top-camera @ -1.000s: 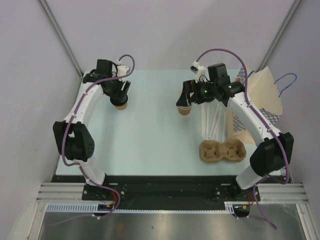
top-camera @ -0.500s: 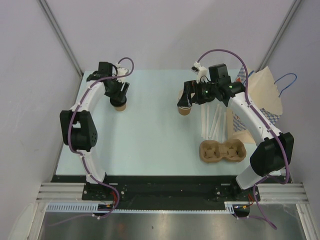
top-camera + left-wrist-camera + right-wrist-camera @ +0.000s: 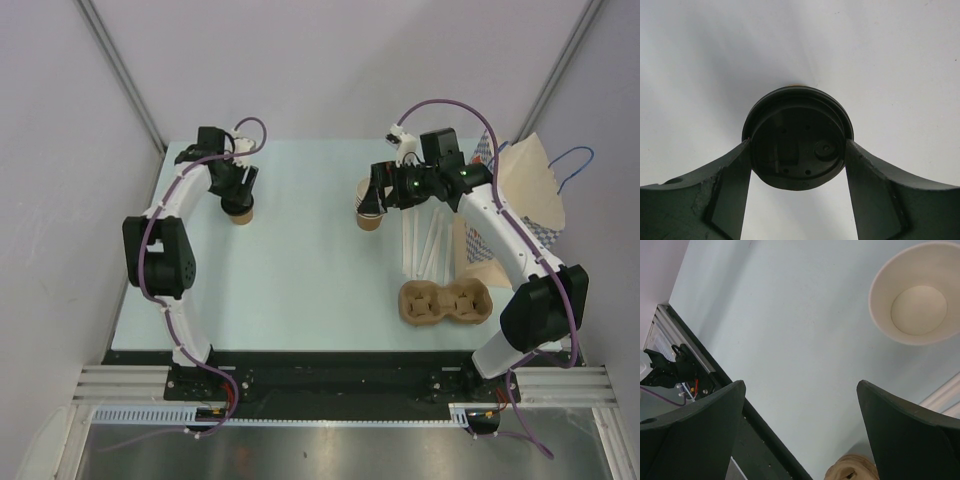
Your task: Pack the takeout coffee
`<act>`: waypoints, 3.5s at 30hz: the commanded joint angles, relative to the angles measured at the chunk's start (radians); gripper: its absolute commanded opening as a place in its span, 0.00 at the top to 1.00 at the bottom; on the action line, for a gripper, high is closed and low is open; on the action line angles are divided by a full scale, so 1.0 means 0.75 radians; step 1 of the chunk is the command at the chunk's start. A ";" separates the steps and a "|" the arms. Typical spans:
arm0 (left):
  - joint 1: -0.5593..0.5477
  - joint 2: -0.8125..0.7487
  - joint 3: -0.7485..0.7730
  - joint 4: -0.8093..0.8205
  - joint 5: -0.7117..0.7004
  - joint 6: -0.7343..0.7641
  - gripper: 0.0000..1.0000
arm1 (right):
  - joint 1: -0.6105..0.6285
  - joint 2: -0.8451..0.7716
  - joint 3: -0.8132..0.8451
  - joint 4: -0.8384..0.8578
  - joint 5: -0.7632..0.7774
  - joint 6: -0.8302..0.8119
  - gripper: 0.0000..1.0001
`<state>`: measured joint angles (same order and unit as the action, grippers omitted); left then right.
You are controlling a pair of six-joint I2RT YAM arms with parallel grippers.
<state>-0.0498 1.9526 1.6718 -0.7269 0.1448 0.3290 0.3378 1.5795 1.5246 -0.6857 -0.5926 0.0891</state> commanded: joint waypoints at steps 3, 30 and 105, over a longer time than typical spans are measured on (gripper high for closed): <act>0.017 -0.022 0.047 -0.039 0.065 -0.038 0.12 | -0.029 -0.069 0.015 -0.024 -0.069 -0.061 0.00; -0.230 -0.834 -0.146 0.002 0.401 0.124 0.01 | -0.131 -0.596 -0.346 -0.947 0.385 -1.233 0.28; -0.367 -1.074 -0.474 0.098 0.349 -0.077 0.00 | -0.174 -0.488 -0.877 -0.589 0.590 -1.070 0.80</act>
<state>-0.3248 1.1561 1.3220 -0.6880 0.3962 0.2878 0.2108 1.2198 0.8658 -1.1400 -0.1478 -0.7116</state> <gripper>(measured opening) 0.995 0.253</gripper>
